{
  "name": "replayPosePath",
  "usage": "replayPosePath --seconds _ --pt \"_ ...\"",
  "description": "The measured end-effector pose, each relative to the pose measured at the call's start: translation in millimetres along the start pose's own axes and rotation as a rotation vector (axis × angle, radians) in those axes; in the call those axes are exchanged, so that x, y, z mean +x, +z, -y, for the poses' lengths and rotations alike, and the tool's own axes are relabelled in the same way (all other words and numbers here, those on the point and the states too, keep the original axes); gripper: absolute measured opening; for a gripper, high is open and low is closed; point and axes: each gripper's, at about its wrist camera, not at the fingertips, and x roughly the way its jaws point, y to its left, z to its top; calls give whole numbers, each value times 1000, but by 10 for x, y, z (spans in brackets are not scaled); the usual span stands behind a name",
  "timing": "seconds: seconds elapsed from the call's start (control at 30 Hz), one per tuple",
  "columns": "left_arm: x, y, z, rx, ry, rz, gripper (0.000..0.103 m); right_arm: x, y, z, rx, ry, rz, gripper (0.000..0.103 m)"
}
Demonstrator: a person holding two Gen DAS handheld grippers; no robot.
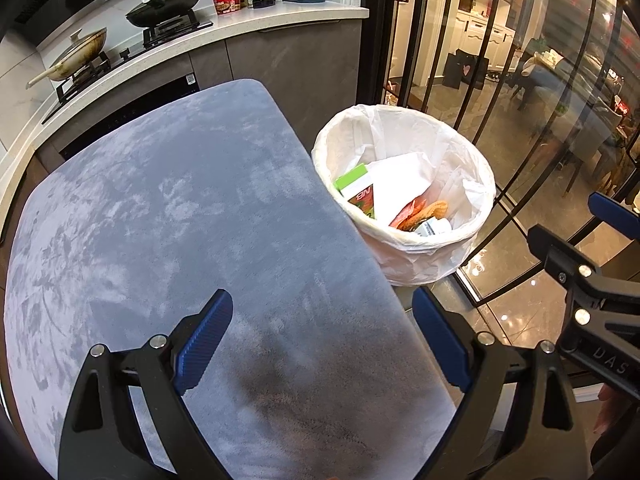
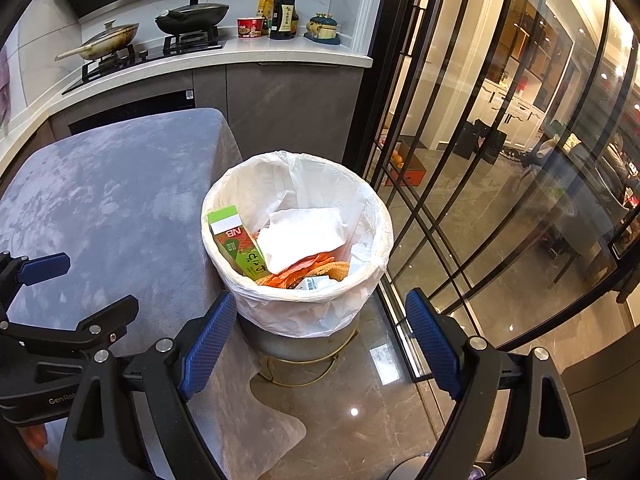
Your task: Collect trash
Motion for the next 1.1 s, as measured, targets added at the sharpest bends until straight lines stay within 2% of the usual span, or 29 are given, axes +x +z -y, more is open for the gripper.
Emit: replayPosePath --seconds 0.63,1.1 --pt "-6 171 79 1 7 41 87 64 26 106 22 -17 -2 83" --pt "-34 154 108 13 17 65 87 73 -2 108 21 -20 -5 83"
